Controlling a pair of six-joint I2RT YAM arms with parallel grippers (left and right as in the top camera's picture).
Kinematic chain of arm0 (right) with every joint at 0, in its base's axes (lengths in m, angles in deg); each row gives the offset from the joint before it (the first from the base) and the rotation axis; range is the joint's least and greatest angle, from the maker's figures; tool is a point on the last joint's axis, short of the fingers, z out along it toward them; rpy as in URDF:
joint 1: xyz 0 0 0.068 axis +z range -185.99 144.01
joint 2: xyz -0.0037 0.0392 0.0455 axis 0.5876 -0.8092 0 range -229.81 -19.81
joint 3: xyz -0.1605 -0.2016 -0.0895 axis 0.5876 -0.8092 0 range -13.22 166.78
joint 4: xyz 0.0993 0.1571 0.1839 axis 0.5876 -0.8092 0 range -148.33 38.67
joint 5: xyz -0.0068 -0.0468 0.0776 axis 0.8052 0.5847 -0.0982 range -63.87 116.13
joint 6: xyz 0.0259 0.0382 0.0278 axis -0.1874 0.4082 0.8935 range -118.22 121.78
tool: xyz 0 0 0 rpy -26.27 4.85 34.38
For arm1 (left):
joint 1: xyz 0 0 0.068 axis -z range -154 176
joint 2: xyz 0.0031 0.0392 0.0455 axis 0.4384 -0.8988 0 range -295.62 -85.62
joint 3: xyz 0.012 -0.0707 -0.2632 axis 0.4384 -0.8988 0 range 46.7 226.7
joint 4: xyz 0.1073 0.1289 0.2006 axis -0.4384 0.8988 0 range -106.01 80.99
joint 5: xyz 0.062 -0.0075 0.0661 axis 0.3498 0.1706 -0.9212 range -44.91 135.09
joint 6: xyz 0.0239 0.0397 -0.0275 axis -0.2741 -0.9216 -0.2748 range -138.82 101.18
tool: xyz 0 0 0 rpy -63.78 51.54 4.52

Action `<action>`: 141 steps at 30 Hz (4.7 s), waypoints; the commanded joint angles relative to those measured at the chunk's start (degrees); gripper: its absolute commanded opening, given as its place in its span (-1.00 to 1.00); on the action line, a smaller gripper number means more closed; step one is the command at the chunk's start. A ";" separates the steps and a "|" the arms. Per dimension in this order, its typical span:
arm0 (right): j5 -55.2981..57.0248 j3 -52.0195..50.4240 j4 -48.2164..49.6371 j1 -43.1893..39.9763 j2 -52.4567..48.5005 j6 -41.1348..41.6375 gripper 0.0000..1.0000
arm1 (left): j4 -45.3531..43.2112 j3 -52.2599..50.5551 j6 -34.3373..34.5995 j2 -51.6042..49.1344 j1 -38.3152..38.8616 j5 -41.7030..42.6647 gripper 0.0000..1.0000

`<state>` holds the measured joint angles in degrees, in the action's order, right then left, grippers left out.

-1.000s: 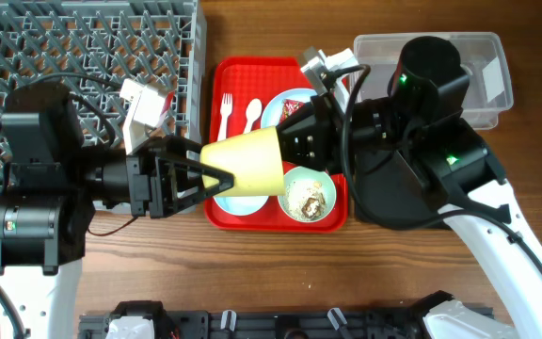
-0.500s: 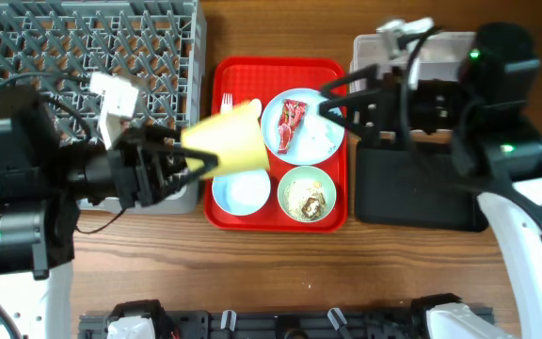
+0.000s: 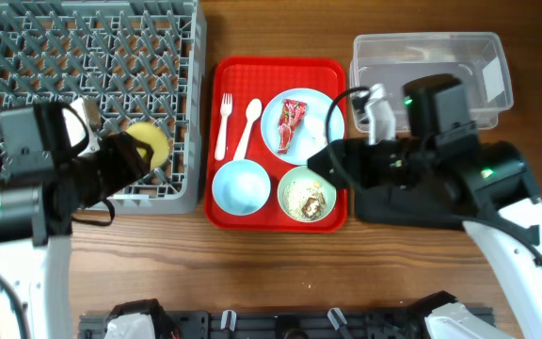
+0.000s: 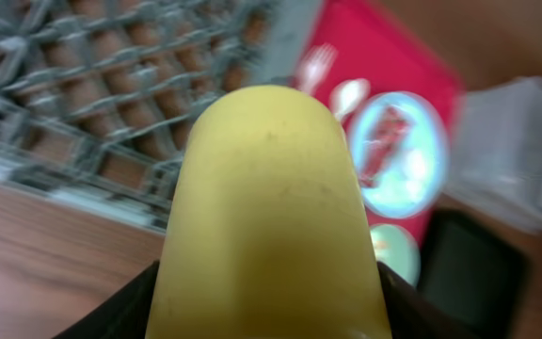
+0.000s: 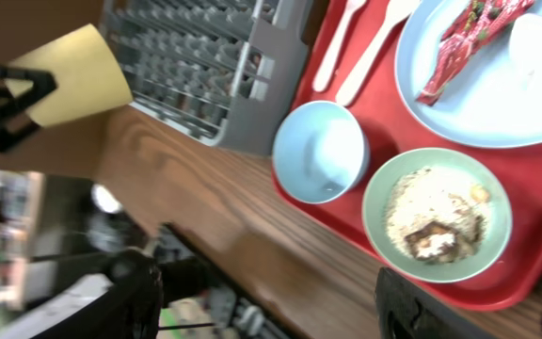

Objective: Sort waste into correct bins and load items into the dishwasher rack
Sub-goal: 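Place the yellow cup into the dish rack with the left gripper, then grasp the white tissue from the plate and drop it in the clear bin, then grasp the red wrapper from the plate and drop it in the clear bin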

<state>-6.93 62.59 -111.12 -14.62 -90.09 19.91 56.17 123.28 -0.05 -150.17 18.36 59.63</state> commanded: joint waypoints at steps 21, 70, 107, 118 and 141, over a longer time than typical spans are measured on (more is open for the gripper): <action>8.00 0.24 2.78 7.26 0.37 3.10 0.47 | -1.84 -1.29 -0.24 -24.35 2.51 -7.15 0.31; 39.54 0.24 25.20 3.69 -40.22 0.35 0.04 | 7.19 18.38 -2.03 6.91 2.56 0.44 1.00; 28.09 0.76 29.44 -9.62 -22.40 -9.07 0.68 | 7.19 18.38 -2.03 6.82 2.56 0.44 1.00; 32.26 0.31 28.74 5.60 -32.30 0.31 0.56 | 7.19 18.38 -2.03 6.82 2.56 0.44 1.00; 32.30 0.48 37.05 4.04 -42.01 14.40 -0.91 | 7.19 18.38 -2.01 6.82 2.56 0.44 1.00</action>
<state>25.48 63.16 -73.28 -8.44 -137.33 37.11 63.52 141.14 -1.54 -143.51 20.72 59.15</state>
